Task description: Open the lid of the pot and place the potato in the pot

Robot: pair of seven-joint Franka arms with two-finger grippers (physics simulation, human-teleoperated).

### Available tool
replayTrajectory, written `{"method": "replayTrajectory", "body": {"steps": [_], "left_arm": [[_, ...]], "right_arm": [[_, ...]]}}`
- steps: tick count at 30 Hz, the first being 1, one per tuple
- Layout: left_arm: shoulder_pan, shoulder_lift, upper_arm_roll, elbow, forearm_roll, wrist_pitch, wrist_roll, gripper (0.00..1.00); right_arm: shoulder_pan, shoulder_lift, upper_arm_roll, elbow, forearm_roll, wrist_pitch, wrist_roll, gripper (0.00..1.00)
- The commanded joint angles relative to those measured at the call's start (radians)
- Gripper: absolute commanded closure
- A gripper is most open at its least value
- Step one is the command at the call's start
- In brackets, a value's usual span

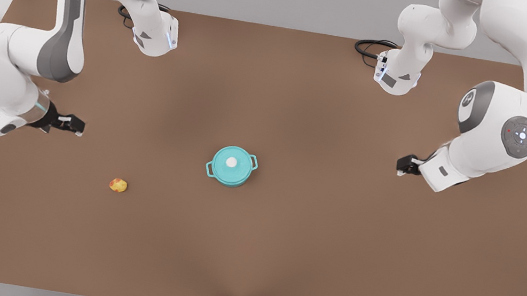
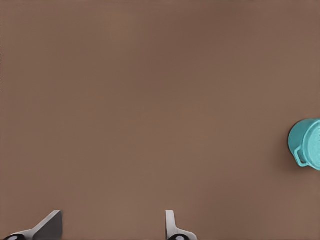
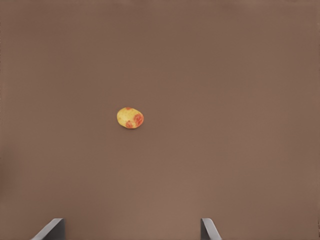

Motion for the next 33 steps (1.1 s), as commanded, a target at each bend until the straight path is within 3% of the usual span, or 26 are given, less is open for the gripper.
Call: {"method": "replayTrajectory", "body": {"steps": [1, 4, 6, 9, 10, 12, 14, 20, 23, 26, 33], "left_arm": [[-0.009, 0.002, 0.0, 0.002, -0.004, 0.071, -0.019, 0.0], [-0.061, 0.033, -0.019, 0.003, -0.007, 0.094, -0.047, 0.0], [-0.208, 0.155, -0.105, 0.16, -0.001, 0.085, -0.358, 0.0], [-0.503, 0.497, -0.102, 0.535, 0.055, 0.1, -0.897, 0.0], [-0.552, 0.536, -0.103, 0.56, 0.072, 0.165, -1.027, 0.0], [-0.619, 0.57, -0.105, 0.543, 0.117, 0.186, -1.112, 0.0], [-0.655, 0.58, -0.105, 0.428, 0.12, 0.271, -1.174, 0.0], [-0.645, 0.665, -0.094, 0.416, 0.189, 0.409, -1.199, 0.0], [-0.656, 0.711, -0.097, 0.456, 0.189, 0.473, -1.204, 0.0], [-0.659, 0.774, -0.097, 0.514, 0.237, 0.516, -1.202, 0.0], [-0.67, 0.832, -0.097, 0.509, 0.281, 0.579, -1.194, 0.0]], "right_arm": [[-0.001, 0.003, 0.001, 0.005, 0.0, 0.071, -0.048, 0.0], [0.002, 0.016, 0.001, 0.005, -0.003, 0.071, -0.051, 0.0], [0.019, 0.019, 0.002, 0.002, -0.006, 0.069, -0.063, 0.0], [0.071, 0.037, 0.008, 0.003, -0.006, 0.069, -0.057, 0.0], [0.084, 0.043, 0.01, 0.011, -0.006, 0.069, -0.054, 0.0], [0.121, 0.045, 0.012, 0.036, -0.009, 0.069, -0.06, 0.0], [0.147, 0.046, 0.012, 0.036, -0.052, 0.069, -0.108, 0.0], [0.174, 0.094, 0.012, 0.031, -0.053, 0.155, -0.912, 0.0], [0.17, 0.164, 0.005, 0.014, -0.076, 0.287, -1.171, 0.0], [0.17, 0.212, 0.004, -0.036, -0.076, 0.471, -1.232, 0.0], [0.153, 0.319, 0.001, -0.099, -0.081, 0.64, -1.312, 0.0]]}}
